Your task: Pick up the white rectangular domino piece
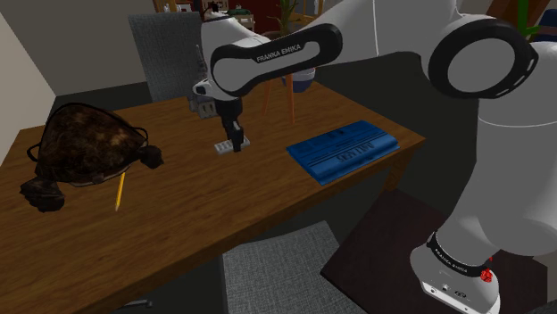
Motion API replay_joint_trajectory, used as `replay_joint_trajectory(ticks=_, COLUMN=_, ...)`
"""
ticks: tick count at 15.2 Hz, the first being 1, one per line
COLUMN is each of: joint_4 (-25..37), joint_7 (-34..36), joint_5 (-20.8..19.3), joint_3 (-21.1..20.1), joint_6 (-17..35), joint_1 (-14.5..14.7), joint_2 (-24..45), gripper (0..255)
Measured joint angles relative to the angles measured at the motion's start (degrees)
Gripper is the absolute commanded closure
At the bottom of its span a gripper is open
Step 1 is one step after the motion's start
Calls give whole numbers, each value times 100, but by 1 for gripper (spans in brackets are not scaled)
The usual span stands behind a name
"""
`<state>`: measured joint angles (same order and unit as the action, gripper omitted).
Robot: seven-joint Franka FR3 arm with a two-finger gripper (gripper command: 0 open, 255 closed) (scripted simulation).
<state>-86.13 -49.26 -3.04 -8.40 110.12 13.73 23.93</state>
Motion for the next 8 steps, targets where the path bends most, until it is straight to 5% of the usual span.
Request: replay_joint_trajectory(ticks=8, joint_4=470, joint_7=-2, joint_5=16, joint_3=-15, joint_6=-567, joint_1=20, joint_2=-30, gripper=255)
